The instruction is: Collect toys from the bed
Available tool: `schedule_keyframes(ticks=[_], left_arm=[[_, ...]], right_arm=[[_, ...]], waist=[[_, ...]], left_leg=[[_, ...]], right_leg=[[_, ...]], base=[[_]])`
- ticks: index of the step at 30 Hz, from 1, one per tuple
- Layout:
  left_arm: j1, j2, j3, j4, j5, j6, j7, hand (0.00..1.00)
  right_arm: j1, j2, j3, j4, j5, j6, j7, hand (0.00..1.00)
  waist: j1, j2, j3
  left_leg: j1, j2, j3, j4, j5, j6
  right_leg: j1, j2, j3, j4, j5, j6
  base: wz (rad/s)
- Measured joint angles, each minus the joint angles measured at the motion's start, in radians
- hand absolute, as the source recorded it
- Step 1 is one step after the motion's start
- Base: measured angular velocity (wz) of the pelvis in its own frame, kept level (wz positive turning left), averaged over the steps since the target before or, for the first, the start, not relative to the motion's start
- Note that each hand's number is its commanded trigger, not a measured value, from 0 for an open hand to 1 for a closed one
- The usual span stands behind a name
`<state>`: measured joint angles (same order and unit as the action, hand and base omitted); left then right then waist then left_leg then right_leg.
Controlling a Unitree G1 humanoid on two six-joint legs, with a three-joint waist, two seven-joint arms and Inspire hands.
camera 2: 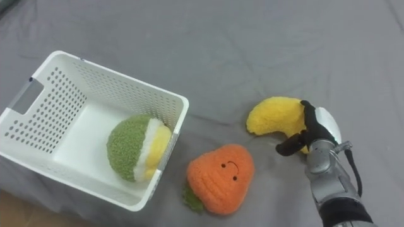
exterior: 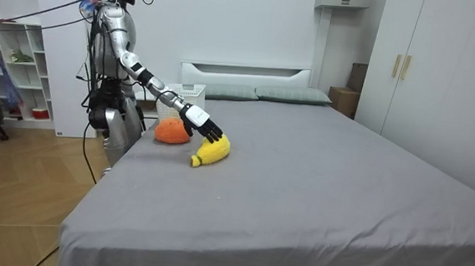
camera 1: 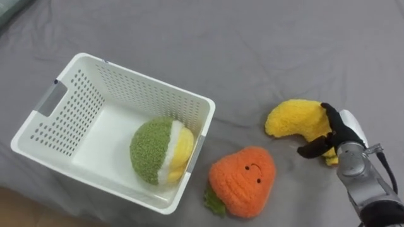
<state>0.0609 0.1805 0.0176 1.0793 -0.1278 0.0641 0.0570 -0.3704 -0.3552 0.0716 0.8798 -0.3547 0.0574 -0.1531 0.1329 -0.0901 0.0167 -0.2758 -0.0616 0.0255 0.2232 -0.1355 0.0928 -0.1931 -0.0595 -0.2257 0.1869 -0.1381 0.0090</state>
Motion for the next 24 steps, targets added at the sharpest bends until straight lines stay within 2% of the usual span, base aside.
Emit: schedule_keyframes(ticks=[10, 19, 24], left_arm=[[-0.018, 0.025, -0.101, -0.003, -0.024, -0.002, -0.002, 0.00], [-0.021, 0.033, -0.100, -0.003, -0.078, -0.023, -0.005, 0.00], [-0.020, 0.033, -0.098, 0.001, -0.114, -0.028, -0.004, 0.00]], right_arm=[[-0.027, -0.008, 0.055, 0.061, 0.001, -0.005, -0.050, 0.00], [-0.058, -0.011, 0.062, 0.122, -0.021, -0.015, -0.087, 0.00], [-0.059, -0.013, 0.067, 0.168, 0.009, -0.035, -0.144, 0.00]], waist=[[0.001, 0.002, 0.0046], [0.009, 0.001, 0.0055], [0.012, 0.009, 0.0112]], left_leg=[[-0.012, -0.001, -0.012, -0.002, 0.000, 0.000], [-0.011, -0.002, -0.013, -0.003, 0.000, 0.000], [-0.012, -0.004, -0.025, -0.003, 0.000, 0.000]], right_leg=[[-0.007, 0.002, -0.025, -0.002, 0.001, -0.001], [-0.007, -0.005, -0.027, -0.002, 0.001, -0.001], [-0.003, 0.001, -0.039, -0.002, 0.001, -0.001]], base=[[0.03], [0.00], [0.07]])
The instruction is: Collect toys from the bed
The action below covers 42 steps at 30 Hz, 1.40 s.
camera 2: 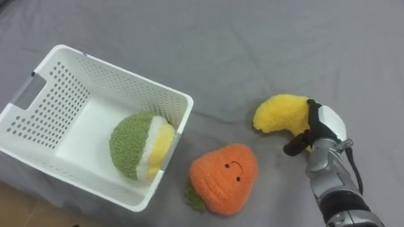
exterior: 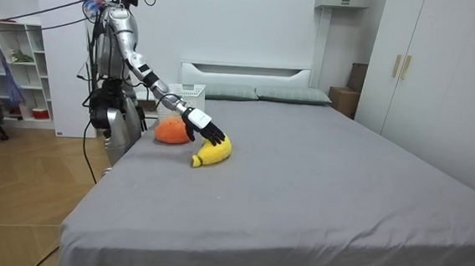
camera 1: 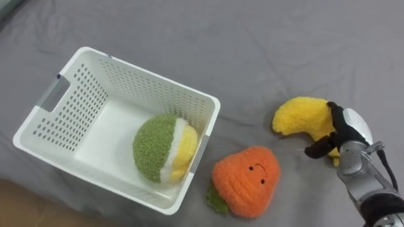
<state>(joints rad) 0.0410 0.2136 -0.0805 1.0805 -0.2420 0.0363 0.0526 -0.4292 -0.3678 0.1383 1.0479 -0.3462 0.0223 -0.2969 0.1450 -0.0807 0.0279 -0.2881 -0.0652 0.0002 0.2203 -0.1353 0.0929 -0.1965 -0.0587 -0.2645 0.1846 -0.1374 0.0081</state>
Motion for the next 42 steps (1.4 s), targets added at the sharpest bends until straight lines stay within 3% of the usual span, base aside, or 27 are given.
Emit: schedule_keyframes(ticks=[6, 11, 17, 22, 23, 24, 31, 37, 42], left_arm=[[0.013, -0.001, 0.002, -0.002, -0.001, 0.005, 0.000, 0.00], [0.023, -0.002, -0.002, -0.002, -0.002, 0.010, 0.005, 0.00], [0.029, 0.000, -0.033, 0.001, -0.002, 0.014, 0.006, 0.00], [0.029, 0.004, -0.085, -0.001, -0.007, 0.026, 0.005, 0.00], [0.029, 0.004, -0.085, -0.001, -0.010, 0.026, 0.005, 0.00], [0.029, 0.004, -0.085, -0.001, -0.011, 0.026, 0.005, 0.00], [0.029, 0.005, -0.084, 0.001, -0.030, 0.029, 0.004, 0.00], [0.027, 0.007, -0.088, 0.016, -0.041, 0.029, 0.005, 0.00], [0.017, 0.007, -0.092, 0.021, -0.041, 0.029, 0.005, 0.00]], right_arm=[[-0.026, -0.002, -0.009, 0.056, -0.006, 0.000, -0.093, 0.00], [-0.069, -0.016, -0.047, 0.118, 0.014, 0.002, -0.142, 0.00], [-0.071, -0.050, -0.042, 0.120, 0.044, 0.002, -0.138, 0.00], [-0.074, -0.051, -0.001, 0.158, 0.042, 0.003, -0.138, 0.00], [-0.074, -0.050, 0.006, 0.162, 0.042, 0.010, -0.138, 0.24], [-0.074, -0.051, 0.007, 0.162, 0.042, 0.014, -0.138, 1.00], [-0.099, -0.057, 0.021, 0.197, 0.055, 0.032, -0.137, 1.00], [-0.125, -0.088, 0.037, 0.215, 0.065, 0.034, -0.136, 1.00], [-0.126, -0.088, 0.058, 0.238, 0.070, 0.033, -0.125, 1.00]], waist=[[0.015, 0.020, 0.0018], [0.023, 0.048, -0.0077], [0.030, 0.048, -0.0081], [0.032, 0.043, -0.0047], [0.033, 0.042, -0.0040], [0.032, 0.041, -0.0037], [0.034, 0.029, 0.0048], [0.036, 0.030, 0.0056], [0.043, 0.033, 0.0086]], left_leg=[[-0.006, 0.000, -0.004, 0.001, 0.000, 0.000], [-0.025, -0.004, -0.018, 0.003, 0.005, 0.000], [-0.024, -0.014, -0.034, 0.001, 0.011, 0.001], [-0.025, -0.015, -0.034, -0.001, 0.015, 0.001], [-0.029, -0.015, -0.034, -0.001, 0.016, 0.001], [-0.031, -0.015, -0.035, 0.000, 0.017, 0.001], [-0.042, -0.016, -0.043, -0.010, 0.026, -0.003], [-0.052, -0.016, -0.045, -0.009, 0.027, -0.003], [-0.052, -0.016, -0.044, -0.009, 0.027, -0.003]], right_leg=[[-0.003, 0.001, -0.006, 0.000, 0.000, 0.000], [-0.018, -0.004, -0.038, 0.002, 0.000, 0.000], [-0.016, -0.012, -0.039, 0.006, -0.012, 0.002], [-0.015, -0.013, -0.038, 0.005, -0.012, 0.002], [-0.017, -0.013, -0.038, 0.004, -0.011, 0.002], [-0.018, -0.013, -0.038, 0.003, -0.011, 0.002], [-0.031, -0.010, -0.041, 0.003, -0.008, -0.002], [-0.041, -0.011, -0.047, 0.002, -0.008, -0.002], [-0.042, -0.011, -0.044, 0.000, -0.008, -0.002]], base=[[0.01], [0.09], [0.09], [0.00], [0.00], [0.03], [0.01], [0.00], [0.00]])
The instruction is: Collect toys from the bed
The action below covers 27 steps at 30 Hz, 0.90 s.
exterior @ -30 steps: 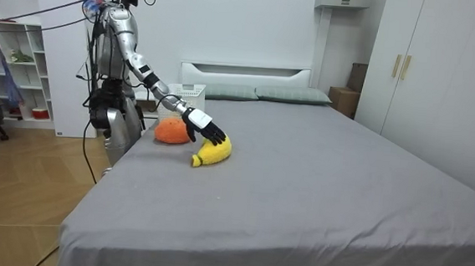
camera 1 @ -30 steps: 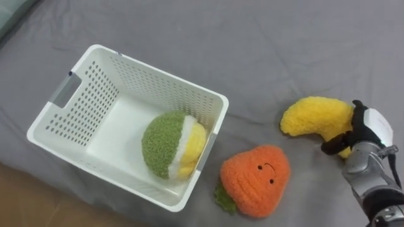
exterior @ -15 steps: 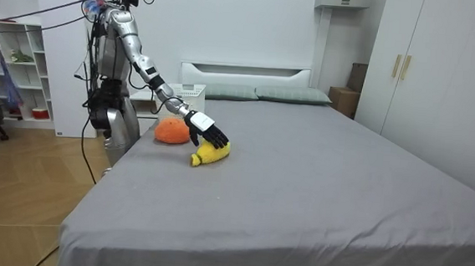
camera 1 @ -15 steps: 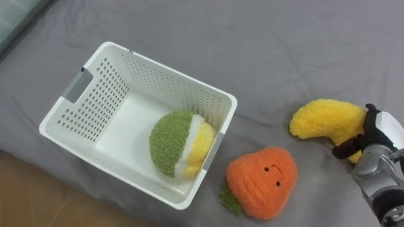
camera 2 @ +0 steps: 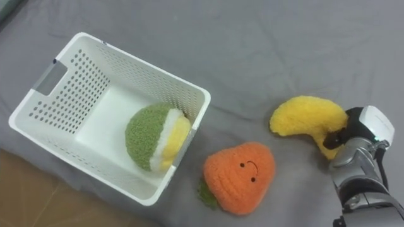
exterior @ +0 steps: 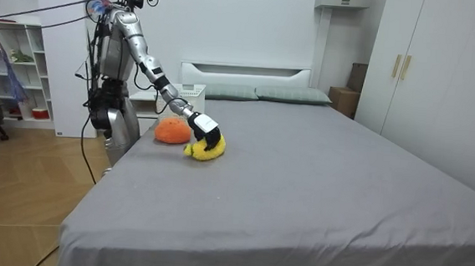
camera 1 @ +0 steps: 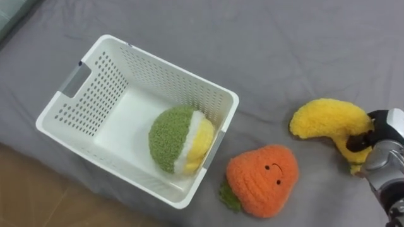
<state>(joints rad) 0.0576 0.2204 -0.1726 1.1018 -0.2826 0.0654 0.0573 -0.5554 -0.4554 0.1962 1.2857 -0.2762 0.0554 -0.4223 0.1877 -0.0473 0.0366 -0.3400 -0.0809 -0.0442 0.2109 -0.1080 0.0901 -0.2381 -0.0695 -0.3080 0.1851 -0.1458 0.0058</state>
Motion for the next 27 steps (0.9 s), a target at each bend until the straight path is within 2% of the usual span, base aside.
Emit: schedule_keyframes(ticks=[9, 16, 21, 25, 27], left_arm=[[-0.013, 0.000, -0.007, -0.001, 0.000, -0.006, -0.010, 0.00], [-0.005, 0.001, 0.015, -0.030, 0.001, -0.007, -0.028, 0.00], [-0.005, 0.001, 0.015, -0.035, 0.001, -0.030, -0.026, 0.00], [-0.002, 0.009, 0.021, -0.025, 0.000, -0.034, -0.021, 0.00], [0.000, 0.015, 0.021, -0.027, 0.001, -0.034, -0.021, 0.00]], right_arm=[[0.012, 0.000, 0.017, 0.002, 0.044, -0.017, 0.021, 1.00], [0.014, -0.002, 0.015, -0.009, 0.047, -0.036, 0.039, 1.00], [0.026, -0.002, -0.023, -0.017, 0.064, -0.043, 0.068, 1.00], [0.026, -0.004, -0.029, -0.107, 0.078, -0.041, 0.078, 1.00], [0.026, -0.005, -0.029, -0.141, 0.097, -0.040, 0.078, 1.00]], waist=[[0.003, -0.001, 0.0007], [-0.015, -0.002, -0.0007], [-0.023, -0.002, -0.0020], [-0.049, -0.006, -0.0054], [-0.056, -0.012, -0.0107]], left_leg=[[-0.002, 0.000, -0.001, 0.000, 0.000, 0.000], [-0.001, 0.000, 0.000, 0.001, 0.000, 0.000], [0.022, -0.001, 0.011, 0.001, 0.000, 0.000], [0.043, 0.001, 0.019, 0.001, 0.000, 0.000], [0.062, 0.003, 0.025, 0.000, 0.000, 0.000]], right_leg=[[0.000, 0.000, -0.005, 0.002, 0.000, 0.000], [0.001, -0.001, -0.004, 0.003, 0.000, 0.000], [0.023, -0.002, 0.000, 0.003, 0.000, 0.000], [0.041, -0.002, 0.005, 0.005, 0.000, 0.000], [0.057, -0.001, 0.011, 0.005, 0.000, 0.000]], base=[[0.00], [0.00], [-0.01], [-0.06], [-0.09]])
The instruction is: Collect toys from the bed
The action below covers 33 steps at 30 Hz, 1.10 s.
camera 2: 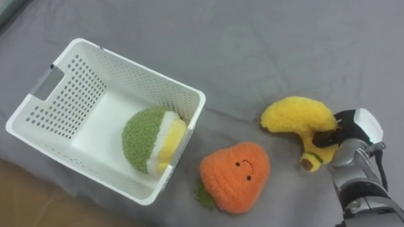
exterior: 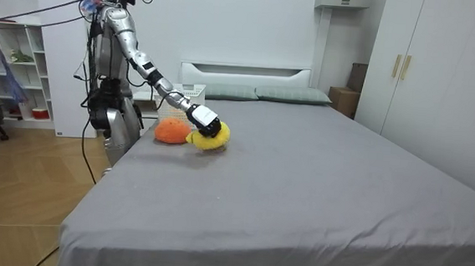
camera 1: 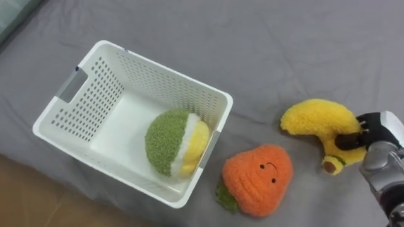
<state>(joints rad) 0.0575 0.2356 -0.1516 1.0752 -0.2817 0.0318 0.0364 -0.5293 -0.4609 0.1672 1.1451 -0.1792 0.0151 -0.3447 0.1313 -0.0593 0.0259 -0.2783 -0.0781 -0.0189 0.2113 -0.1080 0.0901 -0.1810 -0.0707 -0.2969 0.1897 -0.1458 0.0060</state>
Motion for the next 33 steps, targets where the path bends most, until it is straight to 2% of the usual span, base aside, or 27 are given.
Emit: schedule_keyframes(ticks=[3, 6, 8, 11, 16, 21, 23, 30, 33], left_arm=[[0.021, 0.003, 0.045, -0.018, 0.001, -0.001, 0.008, 0.00], [0.039, 0.001, 0.067, -0.023, -0.001, -0.001, 0.028, 0.00], [0.067, 0.002, 0.075, -0.041, -0.001, 0.000, 0.049, 0.00], [0.088, 0.001, 0.076, -0.054, 0.001, 0.001, 0.047, 0.00], [0.110, -0.002, 0.082, -0.066, 0.010, 0.007, 0.047, 0.00], [0.126, -0.032, 0.144, -0.066, 0.009, 0.013, 0.050, 0.00], [0.124, -0.033, 0.147, -0.066, 0.009, 0.012, 0.050, 0.00], [0.128, -0.034, 0.149, -0.080, 0.029, 0.007, 0.050, 0.00], [0.118, -0.045, 0.151, -0.093, 0.053, 0.008, 0.064, 0.00]], right_arm=[[0.062, -0.002, -0.001, -0.205, -0.005, 0.008, -0.004, 1.00], [0.103, -0.002, -0.003, -0.331, -0.007, 0.008, -0.004, 1.00], [0.138, -0.002, -0.004, -0.439, -0.008, 0.010, -0.003, 1.00], [0.177, -0.002, -0.003, -0.550, -0.010, 0.010, 0.004, 1.00], [0.238, -0.002, -0.004, -0.700, -0.032, 0.024, 0.023, 1.00], [0.321, 0.005, -0.015, -0.823, -0.099, 0.041, 0.070, 1.00], [0.325, 0.010, -0.015, -0.884, -0.155, 0.044, 0.105, 1.00], [0.325, 0.009, -0.027, -1.054, -0.164, 0.043, 0.126, 1.00], [0.325, 0.013, -0.027, -1.100, -0.169, 0.052, 0.129, 1.00]], waist=[[-0.002, -0.016, -0.0146], [-0.016, -0.019, -0.0190], [-0.026, -0.022, -0.0286], [-0.034, -0.025, -0.0328], [-0.045, -0.032, -0.0352], [-0.045, -0.035, -0.0317], [-0.045, -0.037, -0.0246], [-0.040, -0.037, -0.0236], [-0.021, -0.037, -0.0232]], left_leg=[[0.051, 0.005, 0.013, -0.016, 0.000, 0.000], [0.096, 0.005, 0.014, -0.028, -0.001, 0.000], [0.131, 0.005, 0.018, -0.042, -0.001, 0.000], [0.158, 0.005, 0.018, -0.044, -0.001, 0.000], [0.170, 0.005, 0.018, -0.044, -0.001, 0.000], [0.212, 0.003, 0.015, -0.053, -0.003, 0.001], [0.216, 0.003, 0.017, -0.054, -0.003, 0.001], [0.223, 0.004, 0.025, -0.060, -0.004, 0.000], [0.227, 0.005, 0.032, -0.064, -0.004, 0.000]], right_leg=[[0.037, 0.003, 0.019, -0.002, 0.000, 0.000], [0.077, 0.003, 0.018, -0.004, 0.000, 0.000], [0.107, 0.003, 0.019, -0.005, 0.000, 0.001], [0.132, 0.003, 0.020, -0.005, 0.000, 0.001], [0.145, 0.003, 0.020, -0.005, 0.000, 0.001], [0.187, 0.004, 0.025, -0.013, -0.001, 0.003], [0.191, 0.007, 0.039, -0.020, -0.001, 0.004], [0.191, 0.008, 0.048, -0.020, 0.000, 0.004], [0.191, 0.008, 0.050, -0.020, 0.000, 0.004]], base=[[-0.17], [-0.04], [-0.04], [0.00], [0.00], [0.01], [-0.08], [-0.05], [-0.05]])
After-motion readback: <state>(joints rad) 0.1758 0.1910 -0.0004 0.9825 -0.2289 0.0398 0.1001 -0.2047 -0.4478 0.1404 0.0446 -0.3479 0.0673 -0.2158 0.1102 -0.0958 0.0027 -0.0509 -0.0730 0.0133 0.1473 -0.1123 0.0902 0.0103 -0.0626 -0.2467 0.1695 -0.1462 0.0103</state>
